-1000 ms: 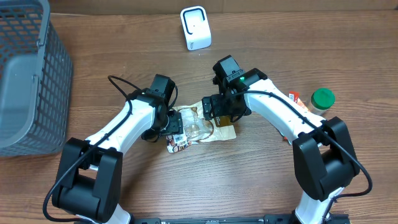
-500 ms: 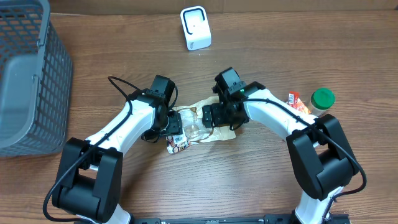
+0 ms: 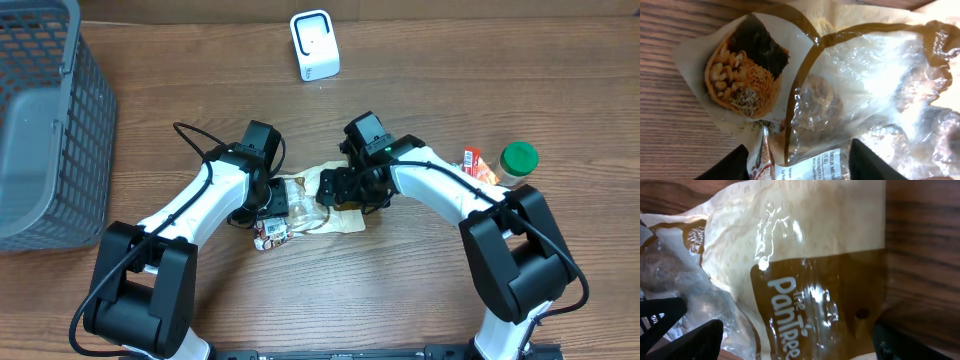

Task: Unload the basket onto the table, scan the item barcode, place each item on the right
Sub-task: 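Close the right gripper on the snack bag beside the left gripper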

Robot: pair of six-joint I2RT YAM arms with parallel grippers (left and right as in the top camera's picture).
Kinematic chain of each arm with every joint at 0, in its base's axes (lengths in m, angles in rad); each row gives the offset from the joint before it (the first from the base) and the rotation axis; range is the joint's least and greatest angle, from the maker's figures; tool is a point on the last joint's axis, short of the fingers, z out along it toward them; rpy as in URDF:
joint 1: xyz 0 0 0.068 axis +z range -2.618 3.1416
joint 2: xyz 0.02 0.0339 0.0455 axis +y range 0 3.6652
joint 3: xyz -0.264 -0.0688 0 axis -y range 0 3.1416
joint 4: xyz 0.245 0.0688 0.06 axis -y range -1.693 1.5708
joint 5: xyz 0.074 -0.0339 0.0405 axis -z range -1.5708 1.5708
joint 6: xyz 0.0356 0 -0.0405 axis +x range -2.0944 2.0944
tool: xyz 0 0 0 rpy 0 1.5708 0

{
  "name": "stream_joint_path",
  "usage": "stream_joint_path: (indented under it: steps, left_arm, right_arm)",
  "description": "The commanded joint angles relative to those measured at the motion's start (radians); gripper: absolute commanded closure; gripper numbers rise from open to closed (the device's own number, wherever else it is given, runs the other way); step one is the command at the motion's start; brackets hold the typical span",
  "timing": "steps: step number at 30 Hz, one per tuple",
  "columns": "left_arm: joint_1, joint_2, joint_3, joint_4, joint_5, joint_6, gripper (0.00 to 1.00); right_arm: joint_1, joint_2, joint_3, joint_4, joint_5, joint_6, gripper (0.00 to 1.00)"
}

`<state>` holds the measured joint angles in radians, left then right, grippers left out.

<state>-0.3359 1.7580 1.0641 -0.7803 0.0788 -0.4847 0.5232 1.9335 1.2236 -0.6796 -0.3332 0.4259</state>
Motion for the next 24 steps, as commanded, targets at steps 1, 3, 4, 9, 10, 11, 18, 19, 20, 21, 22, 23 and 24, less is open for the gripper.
stream_joint_path:
  steps: [1, 3, 4, 9, 10, 11, 18, 19, 20, 21, 22, 23, 24]
  left_arm:
    - [-0.001, 0.004, -0.014, 0.003, 0.008, -0.009, 0.53]
    - [-0.001, 0.005, -0.019, 0.003, 0.006, -0.008, 0.51]
    - [-0.001, 0.005, -0.024, 0.004, 0.002, -0.009, 0.49]
    - [-0.001, 0.005, -0.058, 0.034, -0.041, -0.009, 0.44]
    - [-0.001, 0.005, -0.068, 0.051, -0.041, -0.009, 0.44]
    - [0.0, 0.005, -0.077, 0.065, -0.041, -0.009, 0.45]
    - [0.0, 0.005, -0.11, 0.082, -0.034, -0.009, 0.48]
    - [0.0, 0.005, -0.11, 0.082, -0.034, -0.009, 0.48]
    - [0.0, 0.005, -0.11, 0.082, -0.034, -0.009, 0.48]
    - [0.0, 0.005, -0.11, 0.082, -0.034, -0.009, 0.48]
    - [0.0, 0.005, -0.11, 0.082, -0.034, -0.009, 0.48]
    - [0.0, 0.005, -0.11, 0.082, -0.034, -0.009, 0.48]
    - [0.0, 0.005, -0.11, 0.082, -0.034, -0.009, 0.47]
  right_arm:
    - [0.029, 0.009, -0.027, -0.001, 0.006, 0.073, 0.04]
    - [0.036, 0.009, -0.027, -0.002, 0.006, 0.076, 0.04]
    - [0.039, 0.009, -0.027, -0.002, 0.006, 0.077, 0.04]
    - [0.044, 0.009, -0.027, -0.001, 0.019, 0.106, 0.04]
    - [0.044, 0.009, -0.027, -0.002, 0.019, 0.106, 0.04]
    - [0.044, 0.009, -0.027, -0.002, 0.018, 0.107, 0.04]
    - [0.049, 0.01, -0.045, 0.034, 0.011, 0.168, 0.04]
    - [0.05, 0.01, -0.055, 0.052, 0.002, 0.177, 0.04]
    - [0.051, 0.01, -0.073, 0.087, -0.031, 0.177, 0.07]
    - [0.051, 0.01, -0.088, 0.116, -0.059, 0.177, 0.07]
    - [0.052, 0.01, -0.1, 0.145, -0.084, 0.177, 0.08]
    - [0.052, 0.01, -0.128, 0.2, -0.129, 0.177, 0.09]
    - [0.052, 0.01, -0.156, 0.257, -0.172, 0.177, 0.1]
